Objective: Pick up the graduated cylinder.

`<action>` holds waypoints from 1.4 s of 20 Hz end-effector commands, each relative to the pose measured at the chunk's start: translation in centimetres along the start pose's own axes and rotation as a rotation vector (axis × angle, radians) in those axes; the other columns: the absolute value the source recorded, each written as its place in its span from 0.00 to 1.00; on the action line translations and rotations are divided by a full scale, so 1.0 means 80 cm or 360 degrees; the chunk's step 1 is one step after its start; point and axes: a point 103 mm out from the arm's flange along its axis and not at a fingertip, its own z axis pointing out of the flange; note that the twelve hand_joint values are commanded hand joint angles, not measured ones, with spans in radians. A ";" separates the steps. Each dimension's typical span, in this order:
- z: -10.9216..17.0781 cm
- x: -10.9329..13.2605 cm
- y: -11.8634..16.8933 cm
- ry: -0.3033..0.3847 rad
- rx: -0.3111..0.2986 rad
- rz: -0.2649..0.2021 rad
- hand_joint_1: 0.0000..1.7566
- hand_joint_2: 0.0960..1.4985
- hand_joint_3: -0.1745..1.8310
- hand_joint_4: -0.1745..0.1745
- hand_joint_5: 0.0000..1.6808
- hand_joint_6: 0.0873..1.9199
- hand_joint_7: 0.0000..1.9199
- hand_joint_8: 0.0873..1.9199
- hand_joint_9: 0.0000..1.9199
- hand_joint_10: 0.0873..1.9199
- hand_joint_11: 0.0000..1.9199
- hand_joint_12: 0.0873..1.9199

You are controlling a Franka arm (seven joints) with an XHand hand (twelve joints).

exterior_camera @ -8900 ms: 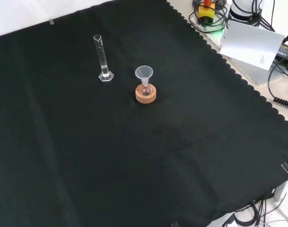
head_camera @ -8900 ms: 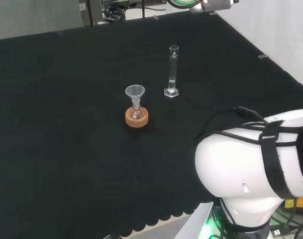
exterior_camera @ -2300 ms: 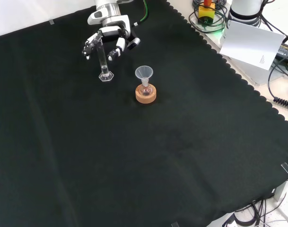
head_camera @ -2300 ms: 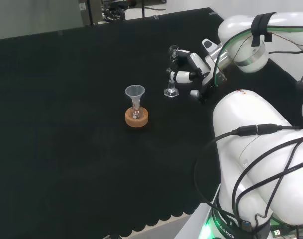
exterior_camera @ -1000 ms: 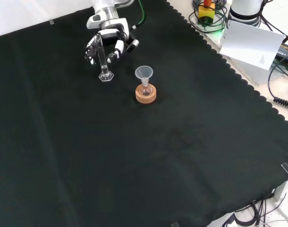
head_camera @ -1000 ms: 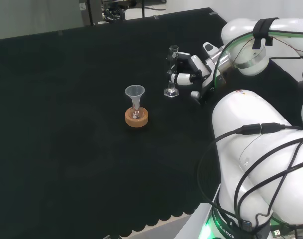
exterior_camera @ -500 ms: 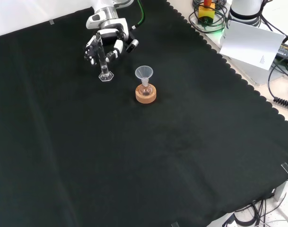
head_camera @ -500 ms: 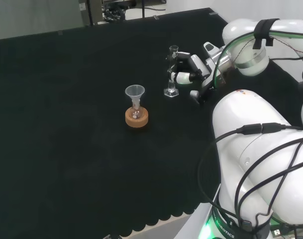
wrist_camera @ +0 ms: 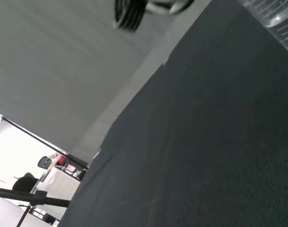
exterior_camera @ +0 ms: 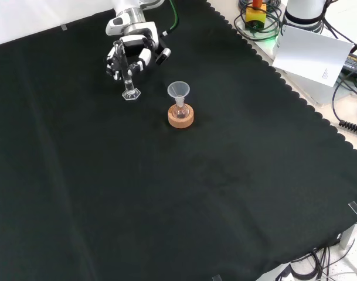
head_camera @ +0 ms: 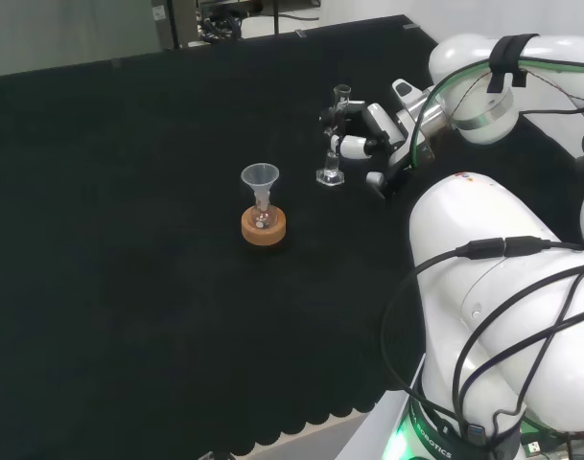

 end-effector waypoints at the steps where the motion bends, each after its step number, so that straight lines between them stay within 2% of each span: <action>1: 0.001 0.010 0.000 -0.0194 -0.0018 0.0032 0.63 0.73 0.12 0.30 0.55 0.53 0.52 0.27 0.63 0.09 0.59 0.41; 3: -0.001 0.015 0.000 -0.0262 -0.0003 0.0042 0.64 0.73 0.09 0.25 0.57 0.52 0.57 0.22 0.66 0.06 0.62 0.38; 6: -0.005 0.026 0.003 -0.0438 0.0051 0.0037 0.65 0.73 0.09 0.16 0.59 0.50 0.62 0.17 0.70 0.02 0.63 0.36; 10: -0.015 0.040 0.005 -0.0552 0.0119 0.0022 0.65 0.73 0.08 0.09 0.60 0.49 0.65 0.14 0.73 0.00 0.65 0.35; 21: -0.050 0.076 -0.006 -0.0639 0.0220 0.0004 0.66 0.72 0.08 0.05 0.60 0.48 0.67 0.12 0.76 0.00 0.68 0.34; 28: -0.056 0.101 -0.033 -0.0713 0.0332 -0.0006 0.66 0.72 0.08 0.05 0.61 0.48 0.68 0.12 0.76 0.00 0.69 0.33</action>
